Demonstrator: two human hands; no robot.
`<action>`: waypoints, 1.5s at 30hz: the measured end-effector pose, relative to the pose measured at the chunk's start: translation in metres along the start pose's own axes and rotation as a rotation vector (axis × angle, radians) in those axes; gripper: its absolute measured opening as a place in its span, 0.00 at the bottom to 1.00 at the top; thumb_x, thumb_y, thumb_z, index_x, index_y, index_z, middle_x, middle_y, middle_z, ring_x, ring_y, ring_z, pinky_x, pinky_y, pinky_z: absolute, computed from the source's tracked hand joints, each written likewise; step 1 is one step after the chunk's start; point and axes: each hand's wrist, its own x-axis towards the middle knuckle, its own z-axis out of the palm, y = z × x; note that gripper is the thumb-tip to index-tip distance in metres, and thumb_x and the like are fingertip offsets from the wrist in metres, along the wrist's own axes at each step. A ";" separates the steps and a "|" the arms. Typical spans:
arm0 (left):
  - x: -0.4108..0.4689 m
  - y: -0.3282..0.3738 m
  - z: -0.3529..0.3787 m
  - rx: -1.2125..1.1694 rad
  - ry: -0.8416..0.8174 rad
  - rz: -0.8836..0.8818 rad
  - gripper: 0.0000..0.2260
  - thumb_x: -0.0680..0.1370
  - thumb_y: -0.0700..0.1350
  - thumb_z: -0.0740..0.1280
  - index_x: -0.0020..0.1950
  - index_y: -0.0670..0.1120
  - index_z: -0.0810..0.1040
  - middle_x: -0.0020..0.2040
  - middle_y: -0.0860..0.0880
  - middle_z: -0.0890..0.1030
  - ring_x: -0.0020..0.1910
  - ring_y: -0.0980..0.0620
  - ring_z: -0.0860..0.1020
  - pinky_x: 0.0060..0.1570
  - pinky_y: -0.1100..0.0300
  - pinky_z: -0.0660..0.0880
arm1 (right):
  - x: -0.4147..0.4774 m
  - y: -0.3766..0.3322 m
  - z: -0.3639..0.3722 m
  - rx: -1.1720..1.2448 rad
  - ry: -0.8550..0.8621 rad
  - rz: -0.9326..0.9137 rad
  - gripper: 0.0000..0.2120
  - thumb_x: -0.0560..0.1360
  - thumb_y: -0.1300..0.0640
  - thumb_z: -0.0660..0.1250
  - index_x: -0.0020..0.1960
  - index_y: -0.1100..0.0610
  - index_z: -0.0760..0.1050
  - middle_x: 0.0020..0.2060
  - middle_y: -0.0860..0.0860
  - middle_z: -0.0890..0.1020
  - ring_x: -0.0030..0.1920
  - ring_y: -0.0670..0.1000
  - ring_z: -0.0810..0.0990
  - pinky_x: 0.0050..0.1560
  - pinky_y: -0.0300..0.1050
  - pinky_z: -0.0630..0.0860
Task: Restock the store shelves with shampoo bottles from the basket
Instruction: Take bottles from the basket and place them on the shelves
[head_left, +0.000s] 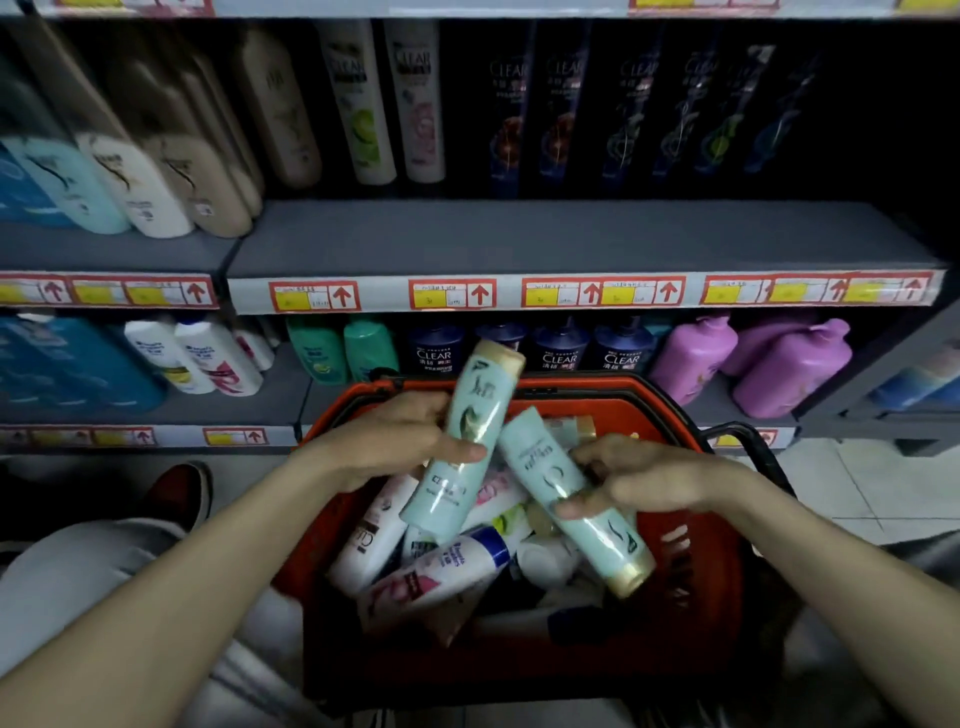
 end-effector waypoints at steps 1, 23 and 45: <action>-0.002 0.004 -0.002 -0.060 0.042 0.039 0.18 0.73 0.48 0.78 0.62 0.53 0.82 0.56 0.53 0.87 0.56 0.52 0.85 0.53 0.53 0.82 | -0.001 -0.002 -0.003 0.107 0.049 -0.040 0.22 0.69 0.39 0.77 0.59 0.45 0.82 0.53 0.38 0.86 0.55 0.43 0.84 0.53 0.41 0.78; -0.005 0.032 -0.019 -0.225 0.344 0.288 0.19 0.75 0.43 0.76 0.65 0.53 0.80 0.58 0.54 0.86 0.58 0.56 0.84 0.57 0.56 0.77 | -0.010 -0.032 -0.049 0.350 0.689 -0.416 0.30 0.58 0.58 0.88 0.56 0.48 0.79 0.44 0.54 0.87 0.39 0.54 0.86 0.41 0.46 0.83; -0.001 0.032 0.004 -0.326 0.175 0.366 0.19 0.76 0.39 0.75 0.66 0.47 0.79 0.59 0.49 0.86 0.59 0.51 0.84 0.52 0.63 0.81 | 0.019 -0.056 -0.021 1.040 0.420 -0.388 0.20 0.78 0.56 0.70 0.68 0.58 0.75 0.59 0.62 0.84 0.59 0.62 0.84 0.54 0.65 0.82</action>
